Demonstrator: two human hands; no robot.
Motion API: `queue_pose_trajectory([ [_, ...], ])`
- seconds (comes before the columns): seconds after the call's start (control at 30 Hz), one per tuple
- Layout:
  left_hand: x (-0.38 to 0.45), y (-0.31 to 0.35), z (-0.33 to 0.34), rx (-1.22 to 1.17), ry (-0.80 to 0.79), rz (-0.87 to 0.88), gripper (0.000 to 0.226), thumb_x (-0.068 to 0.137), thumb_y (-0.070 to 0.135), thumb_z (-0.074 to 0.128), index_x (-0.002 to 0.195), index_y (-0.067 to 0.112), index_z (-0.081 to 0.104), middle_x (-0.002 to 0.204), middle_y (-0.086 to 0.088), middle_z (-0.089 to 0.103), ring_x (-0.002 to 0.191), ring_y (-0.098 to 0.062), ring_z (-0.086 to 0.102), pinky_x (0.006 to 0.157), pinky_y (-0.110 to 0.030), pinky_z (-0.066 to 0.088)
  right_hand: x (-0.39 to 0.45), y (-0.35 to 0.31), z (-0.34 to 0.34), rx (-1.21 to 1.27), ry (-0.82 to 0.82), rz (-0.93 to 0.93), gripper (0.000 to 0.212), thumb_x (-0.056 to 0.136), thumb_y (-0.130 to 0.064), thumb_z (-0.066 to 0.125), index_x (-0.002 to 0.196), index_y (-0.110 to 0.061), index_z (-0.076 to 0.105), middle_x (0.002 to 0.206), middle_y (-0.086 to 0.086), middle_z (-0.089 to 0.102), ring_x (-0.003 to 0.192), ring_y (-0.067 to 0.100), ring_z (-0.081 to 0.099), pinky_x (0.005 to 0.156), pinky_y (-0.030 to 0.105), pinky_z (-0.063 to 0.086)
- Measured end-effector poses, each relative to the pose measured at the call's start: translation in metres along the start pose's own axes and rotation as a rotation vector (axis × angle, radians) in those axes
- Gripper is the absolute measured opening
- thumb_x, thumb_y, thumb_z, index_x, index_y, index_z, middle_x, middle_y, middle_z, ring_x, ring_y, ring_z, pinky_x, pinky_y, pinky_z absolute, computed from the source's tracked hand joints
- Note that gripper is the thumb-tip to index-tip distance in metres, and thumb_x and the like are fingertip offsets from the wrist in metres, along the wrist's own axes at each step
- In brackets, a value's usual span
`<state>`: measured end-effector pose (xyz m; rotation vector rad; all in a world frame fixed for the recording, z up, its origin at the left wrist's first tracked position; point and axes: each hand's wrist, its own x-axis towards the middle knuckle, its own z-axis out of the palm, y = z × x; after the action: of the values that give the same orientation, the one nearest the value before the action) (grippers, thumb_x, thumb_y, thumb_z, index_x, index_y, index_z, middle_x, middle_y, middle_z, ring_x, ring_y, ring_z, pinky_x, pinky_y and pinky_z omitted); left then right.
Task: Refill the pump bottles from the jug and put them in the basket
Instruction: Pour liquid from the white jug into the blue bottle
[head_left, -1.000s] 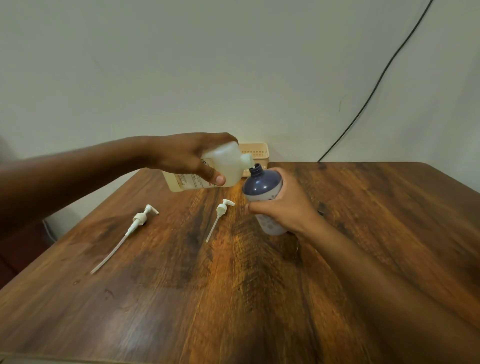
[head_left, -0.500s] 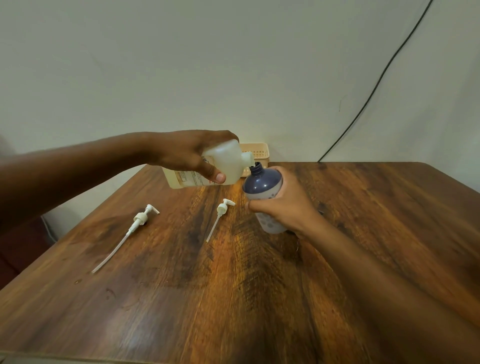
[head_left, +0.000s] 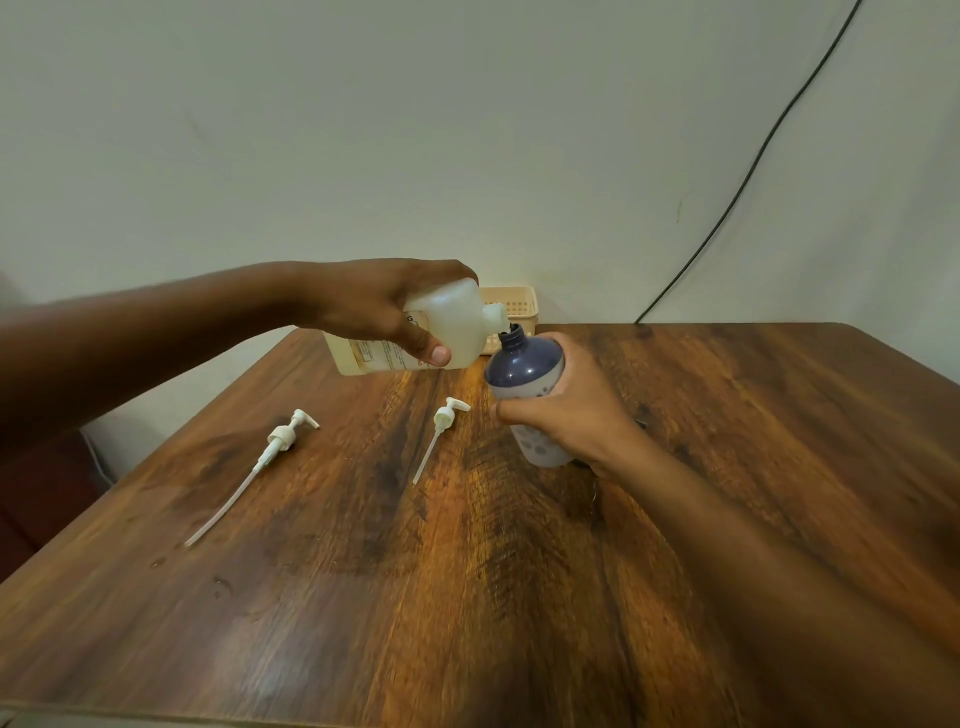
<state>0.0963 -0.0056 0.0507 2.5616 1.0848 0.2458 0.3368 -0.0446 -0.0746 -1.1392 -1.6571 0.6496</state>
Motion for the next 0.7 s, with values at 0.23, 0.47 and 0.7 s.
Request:
queue_pose_trajectory([
  [0.23,0.0004,0.0008,-0.0007,0.01,-0.011,-0.009,0.084,0.064,0.072,0.069,0.139,0.048,0.039,0.121,0.021,0.057,0.109,-0.007,0.061,0.077,-0.023,0.056,0.0,0.0008,-0.0003,-0.019,0.004,-0.01,0.065,0.056,-0.03,0.094,0.104,-0.042,0.052,0.106,-0.013,0.064,0.097,0.007,0.064,0.081,0.03,0.056],
  [0.47,0.0019,-0.0011,0.0,0.009,-0.016,-0.022,0.078,0.07,0.064,0.074,0.137,0.05,0.038,0.122,0.021,0.057,0.109,-0.008,0.061,0.075,-0.022,0.056,-0.0012,0.0004,0.0008,-0.025,0.003,-0.006,0.064,0.056,-0.032,0.093,0.104,-0.042,0.052,0.105,-0.014,0.064,0.095,0.005,0.063,0.076,0.025,0.053],
  [0.7,0.0021,-0.0026,-0.0022,0.02,-0.014,-0.026,0.083,0.069,0.064,0.074,0.142,0.045,0.039,0.123,0.016,0.058,0.109,-0.011,0.062,0.077,-0.027,0.059,-0.0023,-0.0002,0.0003,-0.03,0.005,0.001,0.071,0.056,-0.032,0.093,0.114,-0.039,0.053,0.105,-0.017,0.062,0.095,0.003,0.061,0.071,0.02,0.048],
])
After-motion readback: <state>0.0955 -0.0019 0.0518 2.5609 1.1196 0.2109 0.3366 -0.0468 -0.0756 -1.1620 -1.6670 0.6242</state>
